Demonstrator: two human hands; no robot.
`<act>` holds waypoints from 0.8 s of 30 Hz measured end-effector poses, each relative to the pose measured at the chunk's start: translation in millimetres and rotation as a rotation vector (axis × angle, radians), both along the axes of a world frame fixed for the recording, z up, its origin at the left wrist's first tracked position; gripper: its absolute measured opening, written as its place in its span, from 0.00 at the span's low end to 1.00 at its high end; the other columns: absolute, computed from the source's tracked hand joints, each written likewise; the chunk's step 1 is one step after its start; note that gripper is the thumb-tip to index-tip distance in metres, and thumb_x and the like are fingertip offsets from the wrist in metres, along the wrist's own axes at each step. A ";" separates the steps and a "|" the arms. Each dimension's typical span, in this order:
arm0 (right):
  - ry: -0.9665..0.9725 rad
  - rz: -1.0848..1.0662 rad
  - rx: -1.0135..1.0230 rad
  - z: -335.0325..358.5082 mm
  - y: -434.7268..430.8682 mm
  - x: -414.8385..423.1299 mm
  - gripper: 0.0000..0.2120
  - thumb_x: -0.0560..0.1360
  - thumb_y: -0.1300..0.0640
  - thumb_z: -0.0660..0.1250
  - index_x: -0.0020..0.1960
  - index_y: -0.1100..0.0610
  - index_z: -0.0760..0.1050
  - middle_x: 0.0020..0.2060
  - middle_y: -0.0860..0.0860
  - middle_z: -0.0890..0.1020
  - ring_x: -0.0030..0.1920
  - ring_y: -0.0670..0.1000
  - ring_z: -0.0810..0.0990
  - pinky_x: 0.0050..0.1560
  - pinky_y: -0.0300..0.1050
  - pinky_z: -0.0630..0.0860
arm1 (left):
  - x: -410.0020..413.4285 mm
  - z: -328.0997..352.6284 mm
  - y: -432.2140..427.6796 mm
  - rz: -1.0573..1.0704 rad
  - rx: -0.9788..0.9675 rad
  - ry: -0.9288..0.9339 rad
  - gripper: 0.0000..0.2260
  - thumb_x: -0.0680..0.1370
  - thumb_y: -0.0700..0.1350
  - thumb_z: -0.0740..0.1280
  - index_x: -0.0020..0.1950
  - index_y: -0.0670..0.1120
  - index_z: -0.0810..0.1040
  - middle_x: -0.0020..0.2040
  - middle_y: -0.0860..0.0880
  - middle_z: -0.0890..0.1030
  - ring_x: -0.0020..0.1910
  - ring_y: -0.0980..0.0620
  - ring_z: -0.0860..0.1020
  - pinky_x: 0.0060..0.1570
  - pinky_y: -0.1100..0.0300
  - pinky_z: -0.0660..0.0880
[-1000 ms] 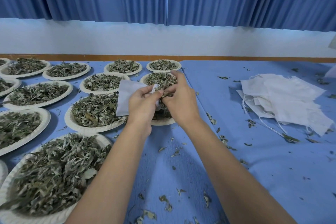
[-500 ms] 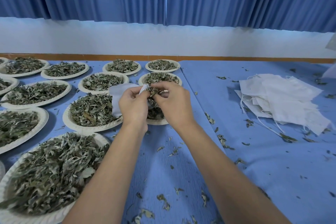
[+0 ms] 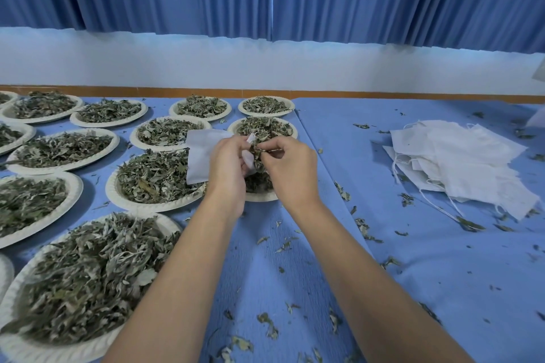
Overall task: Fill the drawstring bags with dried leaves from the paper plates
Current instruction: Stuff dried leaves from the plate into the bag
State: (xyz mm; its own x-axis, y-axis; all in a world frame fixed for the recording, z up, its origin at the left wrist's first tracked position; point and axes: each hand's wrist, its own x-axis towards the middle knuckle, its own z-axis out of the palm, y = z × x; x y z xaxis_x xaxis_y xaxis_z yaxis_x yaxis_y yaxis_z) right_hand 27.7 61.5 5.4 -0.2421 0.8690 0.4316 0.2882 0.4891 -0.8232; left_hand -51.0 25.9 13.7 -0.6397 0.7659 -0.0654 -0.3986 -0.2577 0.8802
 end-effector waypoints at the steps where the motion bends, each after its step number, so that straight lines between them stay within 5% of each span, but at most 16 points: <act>1: -0.013 -0.001 0.012 0.5 -0.3 0.1 0.09 0.71 0.67 0.66 0.46 0.57 0.83 0.43 0.50 0.84 0.44 0.48 0.81 0.42 0.35 0.73 | 0.8 -1.0 -0.2 0.002 -0.010 0.044 0.07 0.76 0.34 0.61 0.40 0.43 0.72 0.21 0.52 0.66 0.24 0.56 0.64 0.34 0.61 0.64; 4: -0.054 0.003 0.052 3.9 -0.7 0.9 0.08 0.71 0.65 0.67 0.45 0.58 0.84 0.42 0.52 0.84 0.43 0.50 0.80 0.44 0.40 0.73 | 1.2 -4.8 -2.2 -0.011 -0.004 0.145 0.09 0.76 0.31 0.64 0.43 0.44 0.70 0.25 0.50 0.68 0.28 0.54 0.67 0.36 0.60 0.66; 7: -0.031 0.041 0.020 9.2 0.5 2.6 0.08 0.72 0.65 0.68 0.47 0.57 0.85 0.43 0.51 0.85 0.43 0.46 0.81 0.43 0.34 0.73 | -2.3 -6.0 -3.5 -0.020 0.023 0.145 0.09 0.76 0.30 0.63 0.44 0.43 0.71 0.35 0.44 0.71 0.33 0.51 0.69 0.37 0.59 0.68; 11: 0.020 0.130 -0.100 14.5 2.9 3.5 0.08 0.75 0.62 0.68 0.52 0.57 0.83 0.46 0.49 0.85 0.41 0.39 0.77 0.42 0.24 0.70 | -2.6 -6.8 -4.1 0.079 0.022 0.120 0.09 0.77 0.31 0.63 0.42 0.44 0.71 0.34 0.45 0.70 0.30 0.53 0.68 0.36 0.59 0.70; 15: 0.099 0.221 -0.250 17.0 1.8 3.0 0.11 0.77 0.61 0.64 0.56 0.56 0.81 0.42 0.43 0.81 0.40 0.37 0.76 0.43 0.31 0.70 | -1.4 -4.7 -2.1 0.192 0.019 0.067 0.10 0.77 0.32 0.63 0.41 0.45 0.70 0.32 0.45 0.69 0.28 0.52 0.67 0.35 0.57 0.71; 18: 0.202 0.331 -0.322 18.8 0.1 5.3 0.13 0.75 0.66 0.65 0.58 0.57 0.78 0.50 0.45 0.81 0.50 0.40 0.79 0.50 0.33 0.76 | -1.5 -1.6 -1.6 0.226 0.040 -0.014 0.10 0.78 0.32 0.62 0.42 0.46 0.69 0.34 0.45 0.69 0.28 0.52 0.67 0.35 0.57 0.74; 24: 0.124 0.230 -0.108 12.2 -4.5 4.0 0.19 0.69 0.60 0.75 0.59 0.52 0.76 0.58 0.45 0.77 0.55 0.41 0.78 0.54 0.36 0.77 | -2.9 3.0 -3.8 0.259 0.087 -0.088 0.10 0.79 0.33 0.61 0.42 0.47 0.68 0.39 0.47 0.71 0.30 0.54 0.68 0.33 0.62 0.71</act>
State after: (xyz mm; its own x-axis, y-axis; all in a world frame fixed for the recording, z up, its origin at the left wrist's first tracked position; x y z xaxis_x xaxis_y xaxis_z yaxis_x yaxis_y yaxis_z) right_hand 31.7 57.0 17.6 -0.3895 0.8397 0.3783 0.0736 0.4378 -0.8960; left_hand -53.9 22.1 16.6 -0.8094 0.5829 -0.0705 -0.3837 -0.4342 0.8150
